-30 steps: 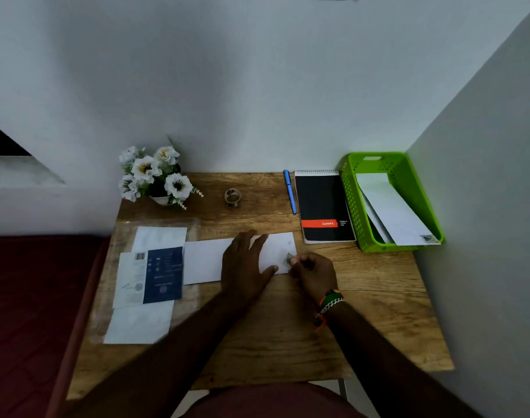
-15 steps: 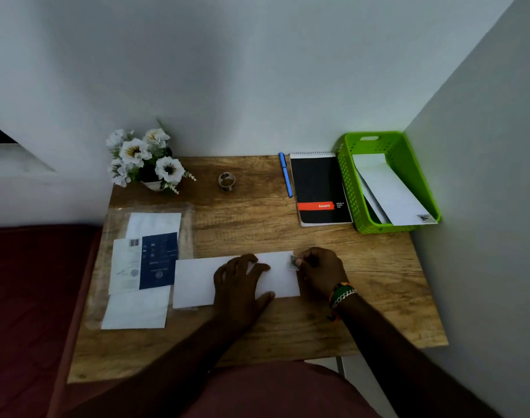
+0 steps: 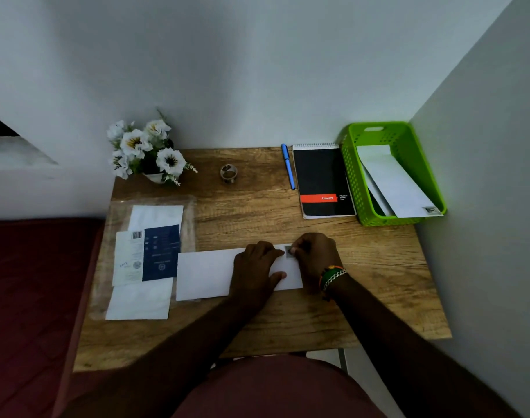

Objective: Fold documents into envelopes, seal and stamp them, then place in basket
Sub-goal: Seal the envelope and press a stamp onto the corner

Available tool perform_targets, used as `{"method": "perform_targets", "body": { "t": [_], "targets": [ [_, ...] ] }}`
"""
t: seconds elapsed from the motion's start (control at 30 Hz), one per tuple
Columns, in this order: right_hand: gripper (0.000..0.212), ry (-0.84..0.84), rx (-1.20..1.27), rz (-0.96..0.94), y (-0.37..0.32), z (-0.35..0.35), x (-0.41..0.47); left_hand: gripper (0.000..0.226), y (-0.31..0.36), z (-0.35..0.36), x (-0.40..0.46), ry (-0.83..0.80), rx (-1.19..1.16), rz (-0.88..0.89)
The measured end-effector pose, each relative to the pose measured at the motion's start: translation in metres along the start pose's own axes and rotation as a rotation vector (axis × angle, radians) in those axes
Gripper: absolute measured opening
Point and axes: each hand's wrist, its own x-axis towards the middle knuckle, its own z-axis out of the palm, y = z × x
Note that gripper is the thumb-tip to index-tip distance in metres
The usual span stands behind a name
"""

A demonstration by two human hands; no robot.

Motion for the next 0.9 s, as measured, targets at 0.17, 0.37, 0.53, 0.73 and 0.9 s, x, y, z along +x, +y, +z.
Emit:
{"method": "perform_targets", "body": {
  "t": [0.17,0.37,0.53,0.73,0.9],
  "targets": [
    [0.020,-0.014,-0.031,0.006,0.0025,0.0016,0.0046,0.053,0.0012,-0.0029,0.0003,-0.049,0.039,0.020],
    [0.019,-0.015,-0.034,0.020,0.0012,0.0022,0.0060,0.055,0.0015,-0.0043,0.0018,-0.086,0.070,0.028],
    [0.013,-0.014,-0.028,0.020,0.0019,0.0031,0.0063,0.055,0.0013,-0.0035,0.0031,-0.098,0.086,0.020],
    [0.011,-0.004,-0.038,0.010,-0.0002,0.0025,0.0062,0.054,0.0027,-0.0046,0.0034,-0.094,0.086,0.021],
    [0.006,0.006,-0.095,0.002,-0.0016,0.0039,0.0070,0.054,0.0056,-0.0062,0.0043,-0.100,0.089,0.010]
  ]
}}
